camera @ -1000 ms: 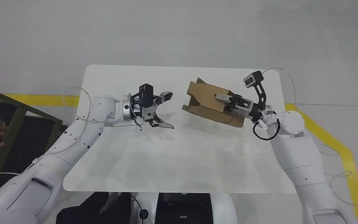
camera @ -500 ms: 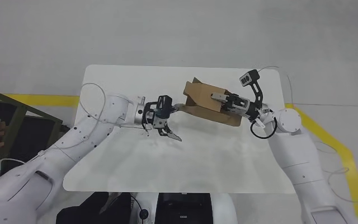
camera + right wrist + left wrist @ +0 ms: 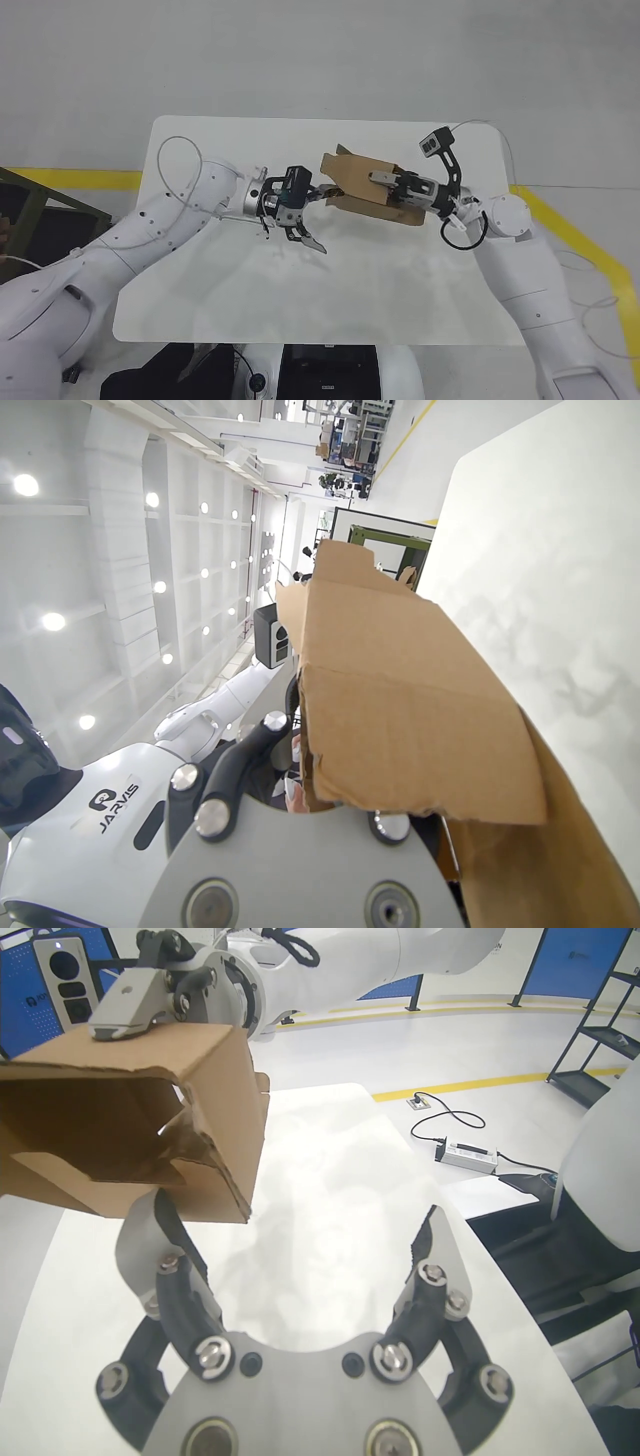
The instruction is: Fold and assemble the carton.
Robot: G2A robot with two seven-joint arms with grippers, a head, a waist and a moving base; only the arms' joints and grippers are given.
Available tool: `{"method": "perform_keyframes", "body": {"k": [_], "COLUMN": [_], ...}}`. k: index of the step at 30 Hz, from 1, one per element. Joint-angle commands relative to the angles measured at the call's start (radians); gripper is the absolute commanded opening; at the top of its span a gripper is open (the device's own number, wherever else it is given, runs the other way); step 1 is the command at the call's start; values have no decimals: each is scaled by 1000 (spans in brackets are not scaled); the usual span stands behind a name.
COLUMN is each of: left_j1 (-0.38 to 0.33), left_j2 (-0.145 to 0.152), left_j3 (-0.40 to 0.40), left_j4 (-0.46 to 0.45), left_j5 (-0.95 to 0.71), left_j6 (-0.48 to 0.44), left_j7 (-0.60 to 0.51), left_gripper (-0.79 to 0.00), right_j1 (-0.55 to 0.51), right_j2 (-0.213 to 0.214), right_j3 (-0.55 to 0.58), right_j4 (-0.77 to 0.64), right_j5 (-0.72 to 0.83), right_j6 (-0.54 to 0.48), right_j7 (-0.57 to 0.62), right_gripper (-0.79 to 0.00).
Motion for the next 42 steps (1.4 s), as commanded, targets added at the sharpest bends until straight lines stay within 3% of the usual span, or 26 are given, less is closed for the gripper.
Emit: {"method": "perform_keyframes", "body": {"k": [1, 27, 42], "left_j1": [-12, -119, -59], "left_j2": [0, -18, 1], "left_j3": [12, 130, 39], "left_j4": [5, 47, 80], "left_j5": [2, -37, -65], "left_j6": [0, 0, 32], "left_j7": [11, 77, 110], "left_gripper": [0, 0, 0], "right_j1": [-1, -11, -20], "right_j2": [0, -2, 3], "right_j3": [-1, -20, 23], "right_j4": [-1, -21, -14], "right_j5": [-3, -4, 29], "right_j6": [0, 4, -13], "right_j7": [1, 27, -9], "right_gripper": [-785, -785, -785]}}
